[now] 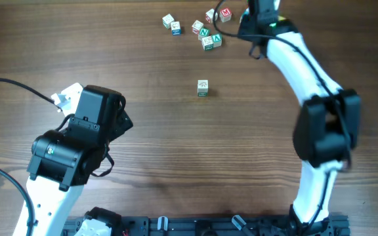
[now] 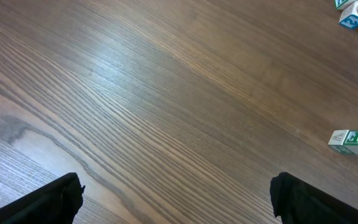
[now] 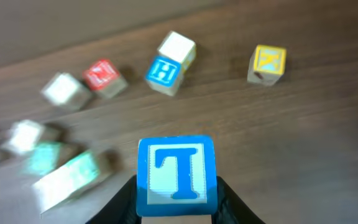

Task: Form a tower
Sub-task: 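Close the right gripper on the blue T block and lift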

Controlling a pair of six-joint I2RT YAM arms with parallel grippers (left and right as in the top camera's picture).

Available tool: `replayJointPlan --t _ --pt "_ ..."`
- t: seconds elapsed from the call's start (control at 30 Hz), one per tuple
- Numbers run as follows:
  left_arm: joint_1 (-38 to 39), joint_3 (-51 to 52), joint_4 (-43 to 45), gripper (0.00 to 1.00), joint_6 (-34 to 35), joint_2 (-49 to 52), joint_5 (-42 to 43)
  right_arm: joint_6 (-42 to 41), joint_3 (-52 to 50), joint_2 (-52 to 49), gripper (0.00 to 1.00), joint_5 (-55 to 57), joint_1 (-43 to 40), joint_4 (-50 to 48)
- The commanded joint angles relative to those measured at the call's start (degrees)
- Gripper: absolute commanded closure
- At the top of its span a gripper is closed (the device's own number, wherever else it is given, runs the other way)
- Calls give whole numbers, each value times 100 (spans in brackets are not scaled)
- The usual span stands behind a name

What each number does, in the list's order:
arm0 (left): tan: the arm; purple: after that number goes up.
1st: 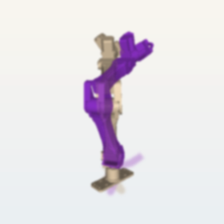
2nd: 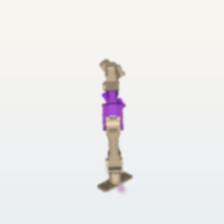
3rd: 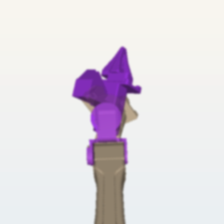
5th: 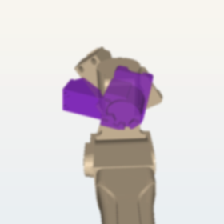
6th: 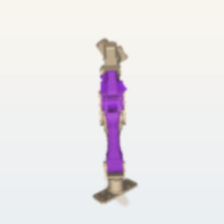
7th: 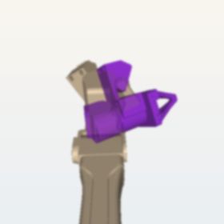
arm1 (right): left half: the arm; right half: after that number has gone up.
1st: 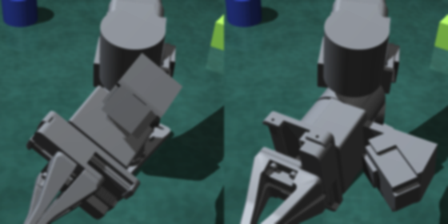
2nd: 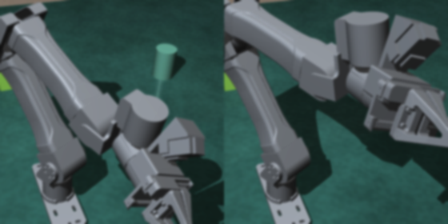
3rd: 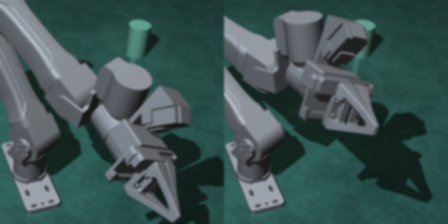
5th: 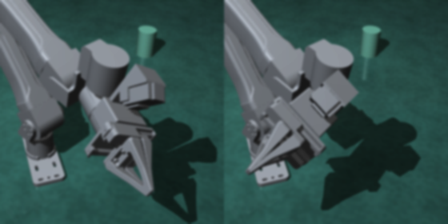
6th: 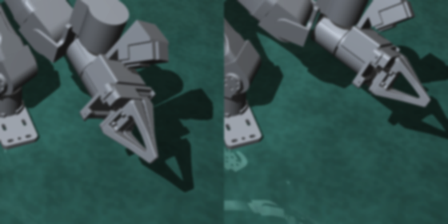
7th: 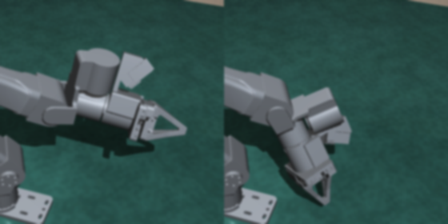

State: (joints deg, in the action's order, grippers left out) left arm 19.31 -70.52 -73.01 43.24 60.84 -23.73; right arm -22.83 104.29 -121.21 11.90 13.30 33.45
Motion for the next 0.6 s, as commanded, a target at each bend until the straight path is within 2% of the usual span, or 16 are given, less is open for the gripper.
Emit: replayJointPlan --t 0.0,0.13,0.33,0.57 --pt "-57 50 13 0 94 -9 31 186 24 791 69 -903 -2 623" --pt "-57 50 13 0 94 -9 31 184 24 1226 69 -1591 28 1388" --pt "-57 50 13 0 94 -9 31 186 9 1287 70 -1714 343 2181" --pt "-57 50 13 0 94 -9 31 289 -332 1276 70 -1558 911 2081"
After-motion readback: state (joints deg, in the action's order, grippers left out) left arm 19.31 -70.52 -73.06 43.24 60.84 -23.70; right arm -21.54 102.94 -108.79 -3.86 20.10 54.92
